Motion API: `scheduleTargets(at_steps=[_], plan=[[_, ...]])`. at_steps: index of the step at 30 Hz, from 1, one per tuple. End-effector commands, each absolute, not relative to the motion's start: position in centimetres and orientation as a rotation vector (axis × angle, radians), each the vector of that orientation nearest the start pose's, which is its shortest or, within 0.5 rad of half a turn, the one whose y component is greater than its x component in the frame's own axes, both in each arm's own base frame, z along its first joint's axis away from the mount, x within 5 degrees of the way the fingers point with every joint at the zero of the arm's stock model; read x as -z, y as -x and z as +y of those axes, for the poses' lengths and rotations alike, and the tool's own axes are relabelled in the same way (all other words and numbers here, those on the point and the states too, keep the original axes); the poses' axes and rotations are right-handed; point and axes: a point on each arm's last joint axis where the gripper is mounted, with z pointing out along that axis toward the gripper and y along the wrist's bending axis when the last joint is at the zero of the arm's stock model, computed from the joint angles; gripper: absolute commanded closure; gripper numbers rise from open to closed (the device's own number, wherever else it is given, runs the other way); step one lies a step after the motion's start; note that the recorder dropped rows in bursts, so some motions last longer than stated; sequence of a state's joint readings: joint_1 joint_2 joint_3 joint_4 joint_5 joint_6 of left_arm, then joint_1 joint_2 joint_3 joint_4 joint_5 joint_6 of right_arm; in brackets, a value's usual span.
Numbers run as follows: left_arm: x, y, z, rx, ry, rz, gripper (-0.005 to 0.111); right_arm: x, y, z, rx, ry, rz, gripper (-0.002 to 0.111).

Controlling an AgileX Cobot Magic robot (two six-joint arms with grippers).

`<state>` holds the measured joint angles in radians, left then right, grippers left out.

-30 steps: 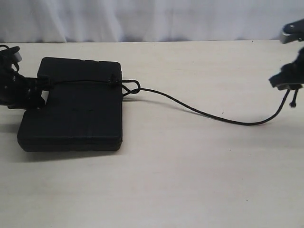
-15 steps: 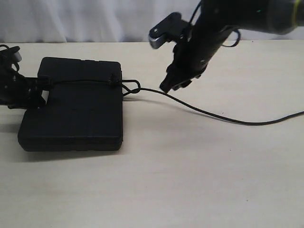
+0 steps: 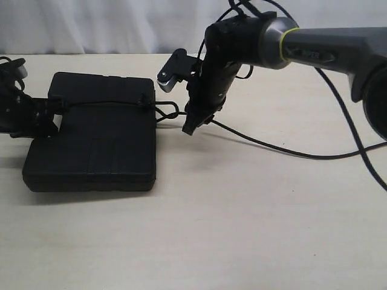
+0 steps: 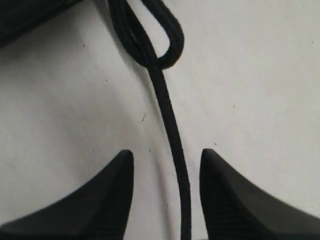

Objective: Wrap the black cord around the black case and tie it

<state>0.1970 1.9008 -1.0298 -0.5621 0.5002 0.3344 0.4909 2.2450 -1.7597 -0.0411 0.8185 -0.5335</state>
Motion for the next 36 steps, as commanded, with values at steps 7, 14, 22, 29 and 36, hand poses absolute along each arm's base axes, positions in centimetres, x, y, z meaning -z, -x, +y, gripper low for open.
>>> scheduleTargets(at_steps=[7,14,22,29,36], plan=[[-14.7,-35.6,4.9,0.362,0.522,2.637,0.107,-13.6,-43.3,22.9,0.049,1.374,2.345,0.079],[-14.7,-35.6,5.0,0.355,0.524,2.629,0.107,-15.5,-43.0,22.8,0.024,1.245,2.403,0.104],[-14.7,-35.7,5.1,0.347,0.534,2.615,0.107,-20.1,-42.7,20.1,0.015,1.02,2.436,0.104],[-14.8,-35.9,5.1,0.356,0.565,2.593,0.107,-20.6,-42.2,15.2,0.151,0.832,2.502,0.104],[-14.8,-35.9,5.1,0.351,0.566,2.589,0.107,-18.6,-42.0,10.4,0.151,0.643,2.582,0.104]])
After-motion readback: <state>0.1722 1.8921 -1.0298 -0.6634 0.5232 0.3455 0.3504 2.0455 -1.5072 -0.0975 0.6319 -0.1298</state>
